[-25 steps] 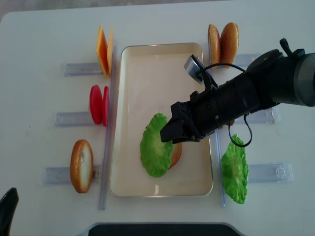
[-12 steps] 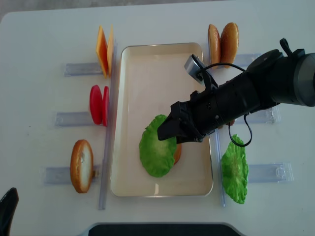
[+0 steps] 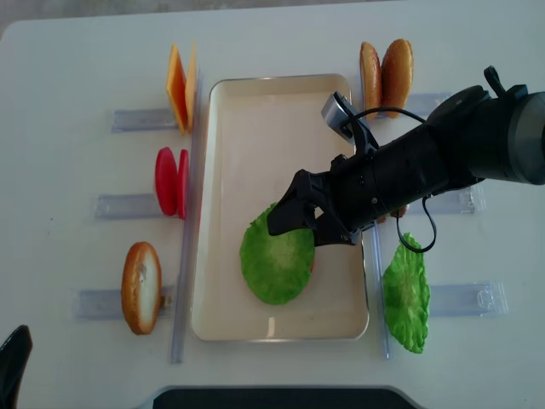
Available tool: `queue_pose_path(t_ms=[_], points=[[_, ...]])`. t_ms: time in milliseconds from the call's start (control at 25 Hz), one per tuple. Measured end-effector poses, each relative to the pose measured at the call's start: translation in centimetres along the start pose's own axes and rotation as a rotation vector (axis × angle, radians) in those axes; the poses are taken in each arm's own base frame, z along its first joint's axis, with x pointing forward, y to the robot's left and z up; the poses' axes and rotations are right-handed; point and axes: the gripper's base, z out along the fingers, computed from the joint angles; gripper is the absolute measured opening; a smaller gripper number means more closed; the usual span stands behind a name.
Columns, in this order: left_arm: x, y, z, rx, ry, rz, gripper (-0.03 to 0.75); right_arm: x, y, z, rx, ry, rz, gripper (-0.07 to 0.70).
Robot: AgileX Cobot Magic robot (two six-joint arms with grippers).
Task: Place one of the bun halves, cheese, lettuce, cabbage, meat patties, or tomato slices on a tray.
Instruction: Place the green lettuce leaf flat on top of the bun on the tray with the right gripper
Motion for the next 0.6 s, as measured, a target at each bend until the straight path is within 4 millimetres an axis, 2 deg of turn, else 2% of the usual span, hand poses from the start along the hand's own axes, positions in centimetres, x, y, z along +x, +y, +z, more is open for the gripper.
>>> queue_pose_path(t_ms=[440,600], points=[[0.0,0.0,0.0,0.0,0.0,0.0,0.534,0.59,-0.51,-0.06,0.061,0.063,0.033,0.604],[0.0,0.0,0.0,0.0,0.0,0.0,0.534,0.6,0.19,-0.83,0.082,0.051,-0.002,0.604]])
